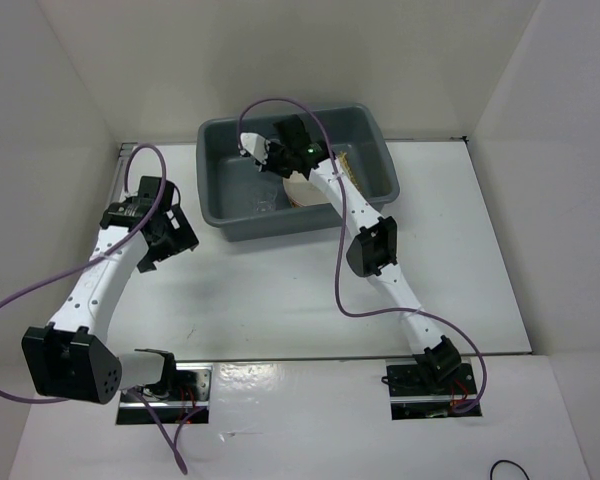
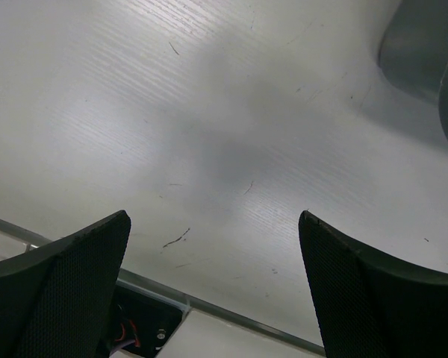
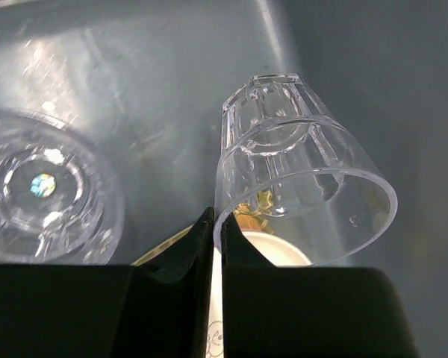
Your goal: Place the mixed dishes into the plastic bin
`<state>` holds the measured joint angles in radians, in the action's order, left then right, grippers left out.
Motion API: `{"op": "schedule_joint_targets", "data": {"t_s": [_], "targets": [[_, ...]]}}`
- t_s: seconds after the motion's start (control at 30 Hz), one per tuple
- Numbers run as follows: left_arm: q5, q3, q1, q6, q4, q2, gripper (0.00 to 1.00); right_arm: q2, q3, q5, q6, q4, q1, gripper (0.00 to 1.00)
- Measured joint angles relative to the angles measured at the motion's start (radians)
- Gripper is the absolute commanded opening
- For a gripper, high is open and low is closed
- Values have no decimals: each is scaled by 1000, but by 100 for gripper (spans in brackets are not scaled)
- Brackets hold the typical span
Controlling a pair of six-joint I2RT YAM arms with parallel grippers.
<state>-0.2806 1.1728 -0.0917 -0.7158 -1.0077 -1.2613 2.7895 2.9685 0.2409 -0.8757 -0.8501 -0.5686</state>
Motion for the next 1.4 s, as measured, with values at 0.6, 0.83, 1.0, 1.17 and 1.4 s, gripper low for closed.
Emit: {"op": "schedule_joint_targets", "data": {"t_s": [0.6,0.83,1.0,1.17,1.4], "targets": [[-2,-23,0,-20,-11,33,100,0,0,2,-93,-85,0,23],[-2,-23,0,-19,-10,33,100,0,13,-3,-78,-70,0,32],[-2,-23,0,-19,-9,33,100,1,92,-13,24,-12,0,57],[-3,-21,0,-14,1,33,100,-34,121,-66,209,87,8,32],[31,104,0,49,76,-42,91,-92,133,-162,319,-5,132,0]]}}
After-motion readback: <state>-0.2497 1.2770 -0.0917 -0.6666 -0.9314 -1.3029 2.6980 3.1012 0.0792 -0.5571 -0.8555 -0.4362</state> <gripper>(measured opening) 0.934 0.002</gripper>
